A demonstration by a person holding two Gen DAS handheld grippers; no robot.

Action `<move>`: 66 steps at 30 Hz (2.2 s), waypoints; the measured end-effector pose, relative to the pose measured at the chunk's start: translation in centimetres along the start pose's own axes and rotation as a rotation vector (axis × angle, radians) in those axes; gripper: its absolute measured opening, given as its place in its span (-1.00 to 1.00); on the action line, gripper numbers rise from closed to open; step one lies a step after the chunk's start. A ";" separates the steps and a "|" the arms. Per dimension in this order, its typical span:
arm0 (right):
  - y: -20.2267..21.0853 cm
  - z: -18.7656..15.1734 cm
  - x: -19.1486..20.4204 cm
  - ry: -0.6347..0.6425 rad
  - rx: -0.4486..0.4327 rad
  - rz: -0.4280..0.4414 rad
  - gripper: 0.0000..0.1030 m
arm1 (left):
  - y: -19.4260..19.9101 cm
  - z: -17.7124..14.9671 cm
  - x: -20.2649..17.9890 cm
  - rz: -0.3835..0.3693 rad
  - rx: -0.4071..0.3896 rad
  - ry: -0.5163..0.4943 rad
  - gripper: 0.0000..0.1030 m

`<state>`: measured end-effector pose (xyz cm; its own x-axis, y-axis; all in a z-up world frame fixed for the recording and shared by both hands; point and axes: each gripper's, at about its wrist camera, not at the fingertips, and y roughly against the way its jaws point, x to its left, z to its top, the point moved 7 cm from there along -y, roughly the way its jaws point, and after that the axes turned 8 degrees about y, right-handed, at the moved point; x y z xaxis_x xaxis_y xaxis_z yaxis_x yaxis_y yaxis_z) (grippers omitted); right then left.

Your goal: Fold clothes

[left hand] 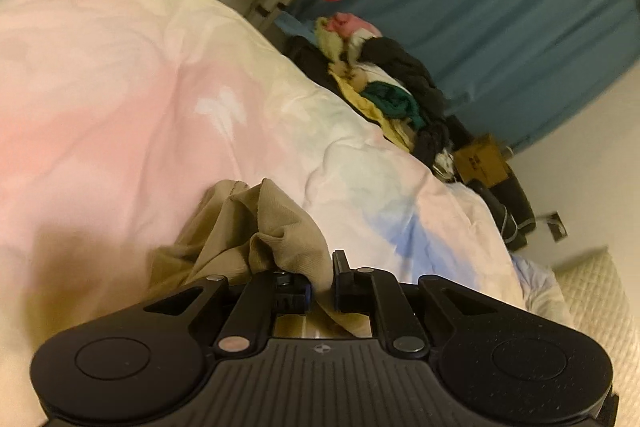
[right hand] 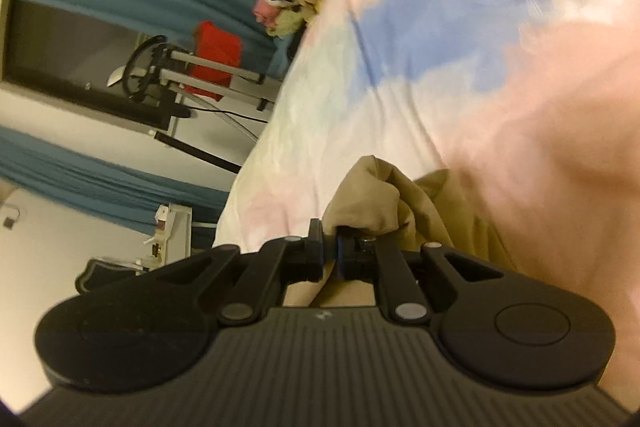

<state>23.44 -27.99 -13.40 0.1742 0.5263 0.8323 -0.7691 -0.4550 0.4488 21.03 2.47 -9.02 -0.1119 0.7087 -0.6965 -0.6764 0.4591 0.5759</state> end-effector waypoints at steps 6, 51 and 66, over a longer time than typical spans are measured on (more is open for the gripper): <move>-1.0 -0.1 -0.5 0.006 0.018 -0.005 -0.77 | -1.8 0.3 0.2 -0.080 0.040 -0.056 -0.34; 0.1 -7.7 2.6 0.845 0.027 -0.292 -0.20 | 1.0 -8.6 -1.0 0.233 -0.057 -0.652 0.63; 7.5 -9.2 -0.8 0.059 0.030 0.120 0.71 | 7.6 -9.2 -0.6 0.051 -0.030 -0.355 0.73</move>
<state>11.86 -25.23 -13.63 0.0451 0.5082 0.8601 -0.7632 -0.5380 0.3578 9.21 0.59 -8.12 0.1103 0.8748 -0.4718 -0.6985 0.4060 0.5893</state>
